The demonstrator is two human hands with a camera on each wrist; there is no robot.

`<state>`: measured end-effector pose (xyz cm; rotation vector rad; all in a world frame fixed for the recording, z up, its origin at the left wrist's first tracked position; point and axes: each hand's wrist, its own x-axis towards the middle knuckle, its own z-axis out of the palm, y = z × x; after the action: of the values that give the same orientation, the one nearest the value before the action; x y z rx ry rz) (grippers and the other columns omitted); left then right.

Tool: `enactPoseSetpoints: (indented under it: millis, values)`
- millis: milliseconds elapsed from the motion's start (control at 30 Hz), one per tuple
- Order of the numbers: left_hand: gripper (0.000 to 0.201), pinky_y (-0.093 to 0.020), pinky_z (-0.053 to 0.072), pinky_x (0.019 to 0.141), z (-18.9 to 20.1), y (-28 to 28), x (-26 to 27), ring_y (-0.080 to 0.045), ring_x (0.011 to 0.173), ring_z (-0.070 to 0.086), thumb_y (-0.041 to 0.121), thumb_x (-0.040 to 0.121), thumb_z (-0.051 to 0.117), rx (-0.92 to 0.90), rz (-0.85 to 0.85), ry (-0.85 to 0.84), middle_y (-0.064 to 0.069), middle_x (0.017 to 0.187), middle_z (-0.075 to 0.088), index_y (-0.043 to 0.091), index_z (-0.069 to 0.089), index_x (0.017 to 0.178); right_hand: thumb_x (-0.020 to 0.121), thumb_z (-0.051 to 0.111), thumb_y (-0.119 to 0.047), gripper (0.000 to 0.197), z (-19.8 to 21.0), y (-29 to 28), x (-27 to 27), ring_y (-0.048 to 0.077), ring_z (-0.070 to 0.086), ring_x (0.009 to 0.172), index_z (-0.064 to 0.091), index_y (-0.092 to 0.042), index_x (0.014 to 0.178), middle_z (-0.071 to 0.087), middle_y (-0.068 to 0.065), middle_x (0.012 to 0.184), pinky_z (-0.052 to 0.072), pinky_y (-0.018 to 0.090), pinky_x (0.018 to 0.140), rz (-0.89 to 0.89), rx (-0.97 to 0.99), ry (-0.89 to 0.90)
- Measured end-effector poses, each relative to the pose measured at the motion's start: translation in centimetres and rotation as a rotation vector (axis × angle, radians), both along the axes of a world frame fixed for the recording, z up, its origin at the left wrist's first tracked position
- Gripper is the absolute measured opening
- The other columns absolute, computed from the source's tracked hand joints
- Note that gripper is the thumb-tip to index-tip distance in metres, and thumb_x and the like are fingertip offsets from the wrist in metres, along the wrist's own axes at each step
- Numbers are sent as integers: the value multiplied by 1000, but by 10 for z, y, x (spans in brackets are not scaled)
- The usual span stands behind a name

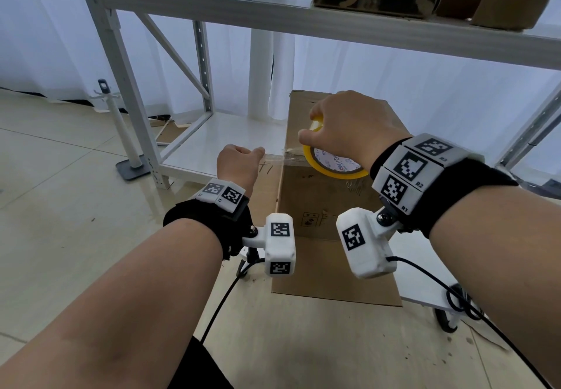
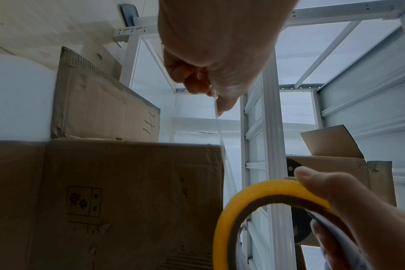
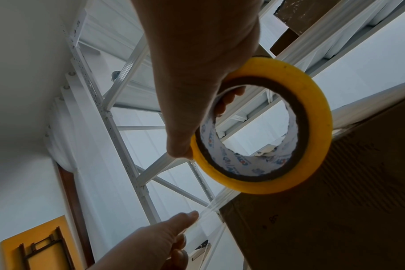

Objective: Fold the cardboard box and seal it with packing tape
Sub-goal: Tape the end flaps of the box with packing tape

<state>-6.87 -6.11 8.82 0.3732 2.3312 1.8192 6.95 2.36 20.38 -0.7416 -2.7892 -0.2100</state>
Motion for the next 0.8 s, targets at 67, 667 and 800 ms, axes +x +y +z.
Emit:
enactPoseSetpoints:
  millis: [67,667,800]
  values:
    - [25,-28,39,72,0,1,1,-19,82,54,29,84,67,9,-1,-5,-4,89,58,8,56,92,87,50,-58,53,0,2,-2,23,58,105,63,-19,121,64,4,116,33,30,71,4,-3,6]
    - [31,-22,26,43,-6,2,12,-16,50,37,30,86,67,-29,-176,-403,-6,67,43,6,53,72,83,52,-58,49,-9,12,-13,23,60,98,68,-20,109,67,2,106,35,29,68,56,66,-24]
    - [28,-21,27,43,-7,4,18,-14,52,38,29,88,64,-25,-211,-445,-5,70,45,8,52,76,82,52,-58,49,-10,13,-14,22,60,99,67,-20,110,66,1,108,35,29,69,65,64,-14]
